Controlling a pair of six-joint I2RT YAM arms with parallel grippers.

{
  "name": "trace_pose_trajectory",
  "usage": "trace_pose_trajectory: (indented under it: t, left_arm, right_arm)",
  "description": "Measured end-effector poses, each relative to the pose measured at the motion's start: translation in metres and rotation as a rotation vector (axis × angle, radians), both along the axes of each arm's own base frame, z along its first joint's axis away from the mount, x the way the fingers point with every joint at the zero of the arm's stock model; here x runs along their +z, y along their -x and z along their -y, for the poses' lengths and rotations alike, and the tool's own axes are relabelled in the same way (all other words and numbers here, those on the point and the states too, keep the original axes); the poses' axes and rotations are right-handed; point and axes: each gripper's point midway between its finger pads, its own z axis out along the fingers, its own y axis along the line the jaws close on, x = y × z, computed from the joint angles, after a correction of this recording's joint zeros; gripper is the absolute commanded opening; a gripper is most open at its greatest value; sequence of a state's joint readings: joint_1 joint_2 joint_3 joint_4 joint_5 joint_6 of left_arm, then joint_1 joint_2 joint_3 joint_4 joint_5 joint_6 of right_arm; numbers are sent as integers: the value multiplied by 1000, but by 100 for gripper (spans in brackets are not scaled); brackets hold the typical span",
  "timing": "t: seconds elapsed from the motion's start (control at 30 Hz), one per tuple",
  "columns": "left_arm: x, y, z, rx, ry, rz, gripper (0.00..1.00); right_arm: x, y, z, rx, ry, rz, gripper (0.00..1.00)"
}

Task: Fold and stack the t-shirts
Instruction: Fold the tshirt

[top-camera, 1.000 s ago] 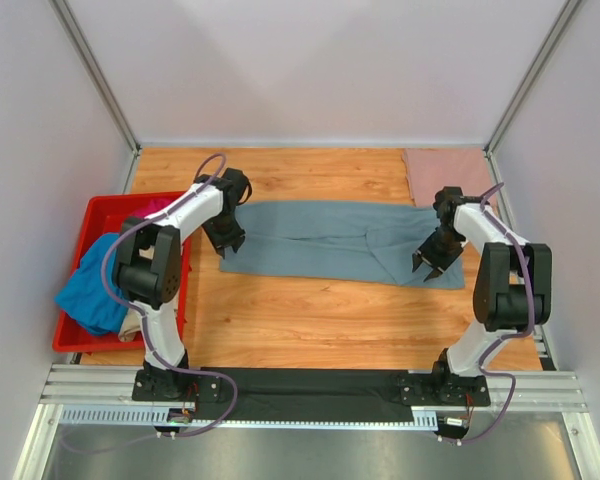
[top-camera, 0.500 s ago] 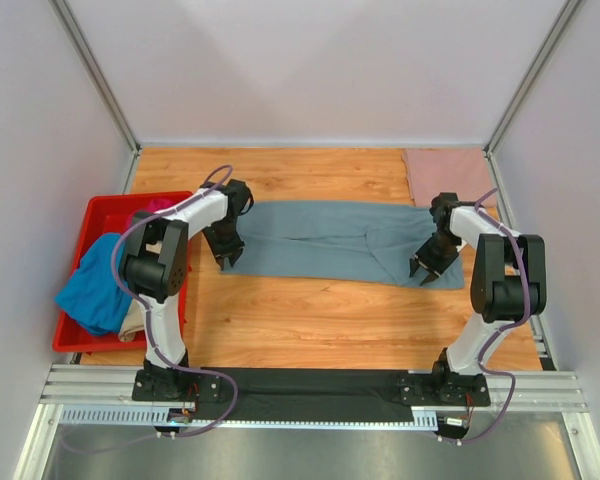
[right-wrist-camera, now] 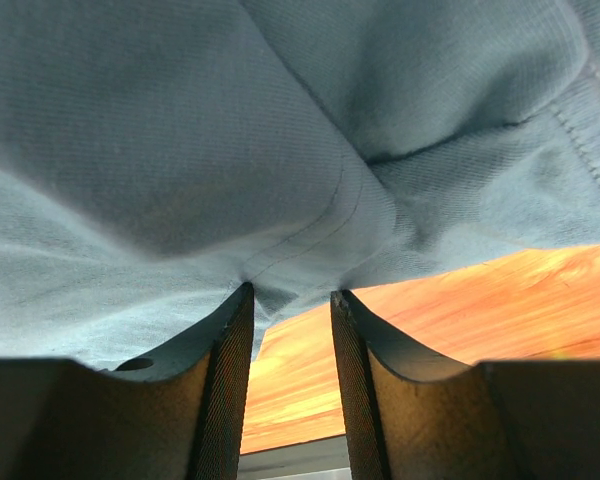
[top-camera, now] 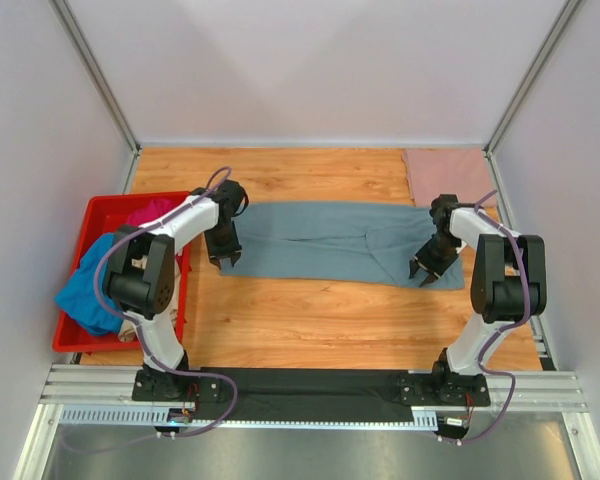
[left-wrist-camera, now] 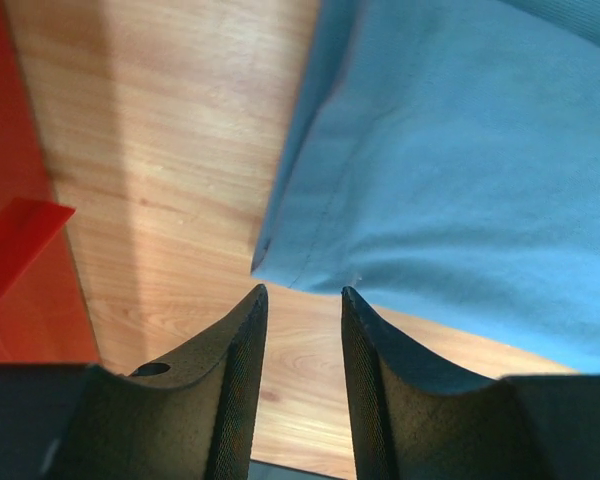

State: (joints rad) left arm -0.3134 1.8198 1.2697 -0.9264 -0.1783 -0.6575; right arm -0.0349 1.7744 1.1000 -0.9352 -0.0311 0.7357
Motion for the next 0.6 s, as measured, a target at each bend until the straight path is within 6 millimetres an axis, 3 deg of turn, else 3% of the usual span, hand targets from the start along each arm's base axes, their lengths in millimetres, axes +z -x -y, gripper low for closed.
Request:
trace_pose_trajectory:
  t: [0.2, 0.47, 0.6]
  left_arm:
    - [-3, -3, 6, -82, 35, -5, 40]
    - [-16, 1, 0, -117, -1, -53, 37]
    - [-16, 2, -3, -123, -13, -57, 21]
  right_arm:
    - [-1, 1, -1, 0, -5, 14, 37]
    - [-1, 1, -1, 7, -5, 18, 37]
    - [-1, 1, -1, 9, -7, 23, 36]
